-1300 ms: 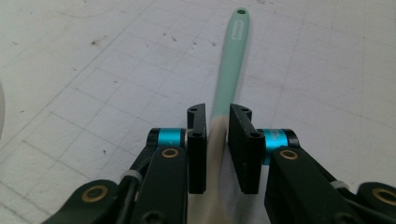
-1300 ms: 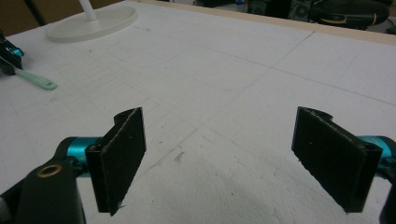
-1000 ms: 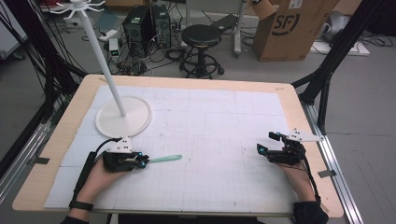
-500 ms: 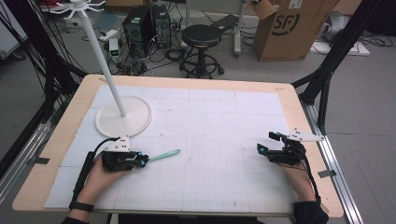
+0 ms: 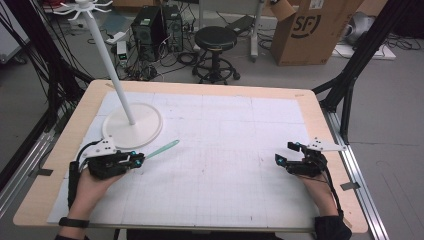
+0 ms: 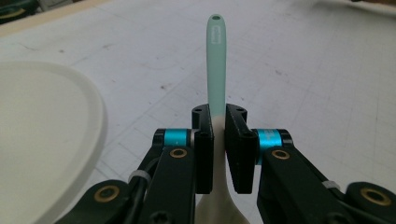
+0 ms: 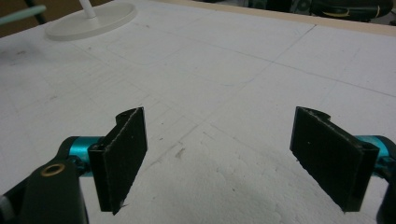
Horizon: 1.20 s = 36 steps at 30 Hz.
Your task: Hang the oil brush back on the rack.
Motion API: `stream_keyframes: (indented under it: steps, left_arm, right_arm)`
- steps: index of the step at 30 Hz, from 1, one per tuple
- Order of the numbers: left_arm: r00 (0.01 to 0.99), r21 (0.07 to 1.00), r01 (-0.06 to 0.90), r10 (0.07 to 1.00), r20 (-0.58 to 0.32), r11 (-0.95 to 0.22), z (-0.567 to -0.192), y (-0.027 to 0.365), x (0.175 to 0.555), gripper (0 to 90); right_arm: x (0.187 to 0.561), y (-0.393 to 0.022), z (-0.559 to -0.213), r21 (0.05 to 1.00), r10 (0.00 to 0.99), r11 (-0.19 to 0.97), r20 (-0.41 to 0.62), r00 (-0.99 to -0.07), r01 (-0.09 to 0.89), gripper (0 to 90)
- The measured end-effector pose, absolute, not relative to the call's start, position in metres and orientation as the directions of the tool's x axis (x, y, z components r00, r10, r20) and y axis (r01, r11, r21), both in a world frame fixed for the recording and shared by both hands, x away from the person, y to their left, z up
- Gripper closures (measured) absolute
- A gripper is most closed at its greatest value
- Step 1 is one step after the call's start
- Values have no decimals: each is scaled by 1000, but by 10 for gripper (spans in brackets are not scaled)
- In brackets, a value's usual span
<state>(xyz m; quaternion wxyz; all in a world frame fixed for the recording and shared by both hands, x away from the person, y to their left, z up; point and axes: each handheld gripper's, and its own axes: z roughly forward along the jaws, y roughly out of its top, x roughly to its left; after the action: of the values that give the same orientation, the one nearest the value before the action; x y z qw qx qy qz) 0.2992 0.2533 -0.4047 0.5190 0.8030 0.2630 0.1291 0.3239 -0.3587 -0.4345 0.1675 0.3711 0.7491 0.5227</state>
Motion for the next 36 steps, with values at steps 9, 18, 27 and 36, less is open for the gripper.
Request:
stream_keyframes:
  steps: [9, 18, 27, 36]
  left_arm:
    - [782, 922, 284, 621, -63, -263, -360, 288, 295, 822]
    - [733, 944, 244, 680, -31, -221, -300, 326, 286, 822]
    - [676, 964, 207, 737, -16, -168, -248, 352, 283, 822]
    - [631, 976, 180, 776, -18, -124, -215, 364, 283, 822]
  right_arm:
    - [324, -359, -435, 906, 733, 180, 136, -667, 383, 182]
    - [325, -359, -435, 908, 731, 171, 143, -667, 382, 182]
    - [324, -359, -434, 908, 732, 170, 143, -666, 383, 184]
    - [325, -361, -434, 909, 740, 161, 146, -656, 384, 184]
